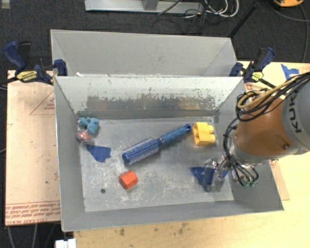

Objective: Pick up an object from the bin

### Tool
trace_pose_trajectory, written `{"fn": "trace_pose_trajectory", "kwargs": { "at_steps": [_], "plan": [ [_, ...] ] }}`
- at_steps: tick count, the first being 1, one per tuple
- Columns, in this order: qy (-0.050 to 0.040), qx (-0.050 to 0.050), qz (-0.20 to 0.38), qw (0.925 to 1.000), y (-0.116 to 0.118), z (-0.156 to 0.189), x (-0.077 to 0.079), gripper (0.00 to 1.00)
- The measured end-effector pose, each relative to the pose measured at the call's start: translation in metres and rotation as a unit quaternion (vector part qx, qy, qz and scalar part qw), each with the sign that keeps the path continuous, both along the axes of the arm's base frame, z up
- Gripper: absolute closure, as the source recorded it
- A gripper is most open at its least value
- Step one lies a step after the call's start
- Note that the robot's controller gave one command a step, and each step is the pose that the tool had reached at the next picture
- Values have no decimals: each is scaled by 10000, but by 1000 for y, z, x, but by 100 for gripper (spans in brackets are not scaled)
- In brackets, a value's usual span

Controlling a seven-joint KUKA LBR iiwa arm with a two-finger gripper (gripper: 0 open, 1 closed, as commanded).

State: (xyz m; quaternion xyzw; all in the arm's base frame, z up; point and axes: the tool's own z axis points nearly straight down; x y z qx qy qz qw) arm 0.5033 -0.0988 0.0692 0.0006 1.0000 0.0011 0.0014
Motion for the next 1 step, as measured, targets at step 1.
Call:
{"fn": "trace_pose_trajectory", "kwargs": {
  "at_steps": [1],
  "plan": [
    [-40,-18,3,10000,1,129,2,100]
  ]
}}
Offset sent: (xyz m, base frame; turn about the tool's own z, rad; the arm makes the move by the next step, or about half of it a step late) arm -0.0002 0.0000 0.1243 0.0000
